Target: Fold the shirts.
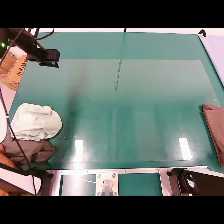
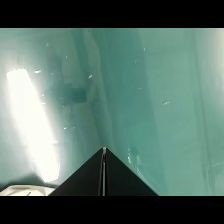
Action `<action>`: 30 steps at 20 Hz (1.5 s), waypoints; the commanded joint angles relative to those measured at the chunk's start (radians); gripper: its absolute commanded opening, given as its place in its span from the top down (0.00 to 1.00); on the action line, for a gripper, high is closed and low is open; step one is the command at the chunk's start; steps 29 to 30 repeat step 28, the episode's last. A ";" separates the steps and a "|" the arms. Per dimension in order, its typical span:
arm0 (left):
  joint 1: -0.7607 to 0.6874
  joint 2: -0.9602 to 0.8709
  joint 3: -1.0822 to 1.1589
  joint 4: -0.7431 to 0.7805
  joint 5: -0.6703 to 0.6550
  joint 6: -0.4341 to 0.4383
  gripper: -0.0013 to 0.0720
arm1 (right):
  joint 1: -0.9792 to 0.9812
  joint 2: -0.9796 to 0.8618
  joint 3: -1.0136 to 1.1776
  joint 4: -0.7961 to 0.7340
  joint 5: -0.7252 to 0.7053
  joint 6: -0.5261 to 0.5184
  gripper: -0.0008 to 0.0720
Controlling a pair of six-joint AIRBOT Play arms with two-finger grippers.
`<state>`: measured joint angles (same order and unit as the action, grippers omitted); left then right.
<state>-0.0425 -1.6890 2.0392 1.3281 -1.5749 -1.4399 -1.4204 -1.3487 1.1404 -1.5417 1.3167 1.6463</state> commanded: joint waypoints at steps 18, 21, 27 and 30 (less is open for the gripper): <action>0.000 0.784 -1.139 -0.049 0.171 -0.133 0.96 | 1.367 0.290 -0.346 0.311 -0.212 -0.005 0.97; 0.000 0.795 -1.160 -0.051 0.172 -0.134 0.96 | 1.389 0.290 -0.346 0.312 -0.191 -0.005 0.97; 0.000 0.795 -1.160 -0.050 0.188 -0.130 0.96 | 1.387 0.290 -0.346 0.312 -0.191 -0.005 0.97; 0.000 0.795 -1.160 -0.050 0.187 -0.130 0.96 | 1.387 0.290 -0.346 0.311 -0.191 -0.005 0.97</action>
